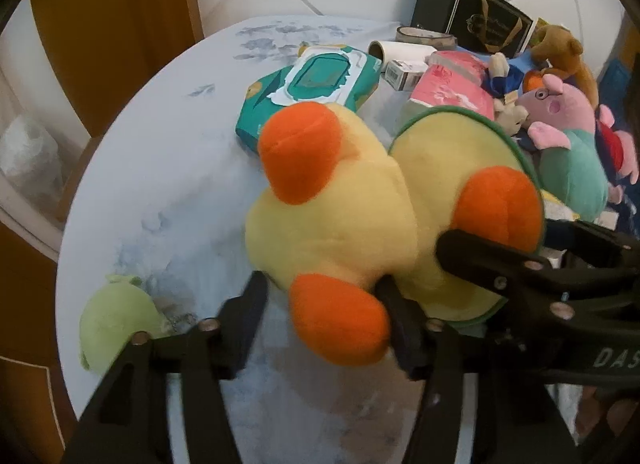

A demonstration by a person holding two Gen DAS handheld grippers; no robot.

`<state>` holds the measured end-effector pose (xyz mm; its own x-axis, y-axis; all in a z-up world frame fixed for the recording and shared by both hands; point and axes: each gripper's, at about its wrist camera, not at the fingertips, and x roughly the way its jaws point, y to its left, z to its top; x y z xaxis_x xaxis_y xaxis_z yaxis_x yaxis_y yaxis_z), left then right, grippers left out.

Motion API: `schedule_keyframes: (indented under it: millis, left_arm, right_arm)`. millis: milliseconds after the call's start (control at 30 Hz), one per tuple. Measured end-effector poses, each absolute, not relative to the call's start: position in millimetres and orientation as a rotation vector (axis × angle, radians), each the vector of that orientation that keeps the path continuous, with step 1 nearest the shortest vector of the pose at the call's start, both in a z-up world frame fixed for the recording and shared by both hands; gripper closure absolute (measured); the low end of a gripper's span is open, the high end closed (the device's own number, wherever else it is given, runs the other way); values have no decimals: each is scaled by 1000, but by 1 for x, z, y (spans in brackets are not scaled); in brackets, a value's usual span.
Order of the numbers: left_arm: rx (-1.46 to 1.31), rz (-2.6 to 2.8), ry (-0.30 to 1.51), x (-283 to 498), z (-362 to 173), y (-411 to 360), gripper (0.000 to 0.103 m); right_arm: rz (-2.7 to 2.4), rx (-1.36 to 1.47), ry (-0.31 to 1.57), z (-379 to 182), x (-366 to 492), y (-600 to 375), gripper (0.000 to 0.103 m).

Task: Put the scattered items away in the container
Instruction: 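Grasp the yellow duck plush with the left gripper while the right gripper grasps it too, then lift the duck plush with both grippers toward the blue crate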

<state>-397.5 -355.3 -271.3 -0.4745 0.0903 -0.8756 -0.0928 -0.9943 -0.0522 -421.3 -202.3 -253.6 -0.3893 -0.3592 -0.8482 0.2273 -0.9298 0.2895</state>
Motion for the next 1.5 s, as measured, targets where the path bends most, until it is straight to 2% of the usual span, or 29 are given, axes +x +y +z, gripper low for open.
schedule_keyframes:
  millis: [133,167,200,400,933,1300,1500]
  left_arm:
    - [-1527,2583,-23,-400,-274,-359,38]
    - [-1516,2576,-18,-400,-274,-359,47]
    - [-1502,2573,-7,-398,-273,-358,51]
    - [-1451,2575,9,-386,-260,-358,66]
    - [-1236,2586,128,-365,-158,-316,66]
    - [-1085,2585,177,-350,-105,-225,66]
    - [-1048,2629,133,-336,-92,-156,66]
  right_arm:
    - [-2363,1484,-196,-257,-423,-204,16]
    - [-2363,1490,-192,-258,-424,-205,16]
    - [-2367,1491,-188,-258,-424,-206,17]
    - [-2399,1452,-180,-246,-411,-209,20]
    - [-2539,1291,-290,-153,-379,-166,21]
    - [-2665,1172,-314,-95,-349,-81,21]
    - [-2669,1128,-259,-77,-338,-17,21]
